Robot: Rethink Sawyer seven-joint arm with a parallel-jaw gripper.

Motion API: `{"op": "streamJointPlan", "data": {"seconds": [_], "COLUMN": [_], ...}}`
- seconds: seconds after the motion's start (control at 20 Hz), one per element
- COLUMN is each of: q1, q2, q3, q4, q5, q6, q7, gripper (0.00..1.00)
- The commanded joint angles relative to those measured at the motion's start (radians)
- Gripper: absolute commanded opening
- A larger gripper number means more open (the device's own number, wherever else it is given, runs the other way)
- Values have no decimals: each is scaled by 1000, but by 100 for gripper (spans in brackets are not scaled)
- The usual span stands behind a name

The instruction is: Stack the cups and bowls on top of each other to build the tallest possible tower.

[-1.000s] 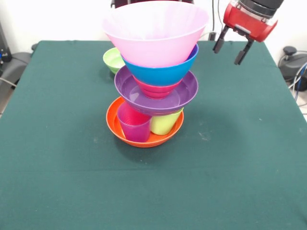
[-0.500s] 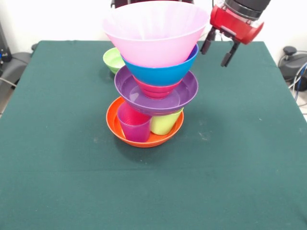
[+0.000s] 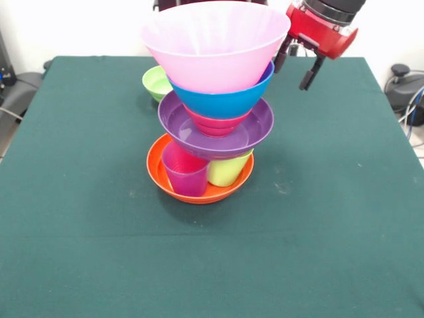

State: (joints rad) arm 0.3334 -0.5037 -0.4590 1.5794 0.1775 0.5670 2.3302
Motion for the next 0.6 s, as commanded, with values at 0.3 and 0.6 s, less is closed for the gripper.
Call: {"op": "streamJointPlan", "data": {"seconds": [0.3, 0.6], "q1": [-16, -22], "q2": [28, 57], "q3": [173, 231], "q4": [112, 174], "q5": [-2, 29], "q6": [-106, -180], "q7": [89, 130], "gripper": [100, 100]}}
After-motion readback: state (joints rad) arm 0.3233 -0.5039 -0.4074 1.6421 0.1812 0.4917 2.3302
